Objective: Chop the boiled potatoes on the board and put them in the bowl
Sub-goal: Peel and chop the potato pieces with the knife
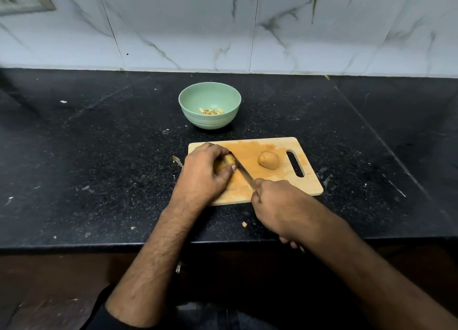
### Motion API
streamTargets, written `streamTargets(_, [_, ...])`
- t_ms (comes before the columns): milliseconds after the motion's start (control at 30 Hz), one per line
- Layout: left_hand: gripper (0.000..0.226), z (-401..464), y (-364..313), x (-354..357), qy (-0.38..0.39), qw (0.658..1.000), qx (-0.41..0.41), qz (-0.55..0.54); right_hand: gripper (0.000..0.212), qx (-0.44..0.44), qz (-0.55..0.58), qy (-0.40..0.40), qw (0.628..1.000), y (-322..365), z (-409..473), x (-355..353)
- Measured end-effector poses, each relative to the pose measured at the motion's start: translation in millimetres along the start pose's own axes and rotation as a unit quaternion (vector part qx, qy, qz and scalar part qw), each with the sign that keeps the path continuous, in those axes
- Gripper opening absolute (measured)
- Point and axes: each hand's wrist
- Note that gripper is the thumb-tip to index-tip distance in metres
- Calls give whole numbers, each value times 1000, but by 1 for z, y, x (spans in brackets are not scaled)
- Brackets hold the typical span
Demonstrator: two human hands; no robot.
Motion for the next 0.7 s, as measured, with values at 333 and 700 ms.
streamTargets(333, [40, -5, -1, 1, -8, 999, -17, 37, 30, -3, -42, -38, 998, -9, -26, 11])
streamTargets(700, [33, -9, -3, 0, -6, 1000, -25, 11, 22, -26, 9, -79, 996, 9, 3, -11])
Point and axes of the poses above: each hand's wrist, its own z-axis towards the middle knuckle, its own x-axis out of the palm, y = z × x, and after that the axes turned 9 degrees about y, right-handed
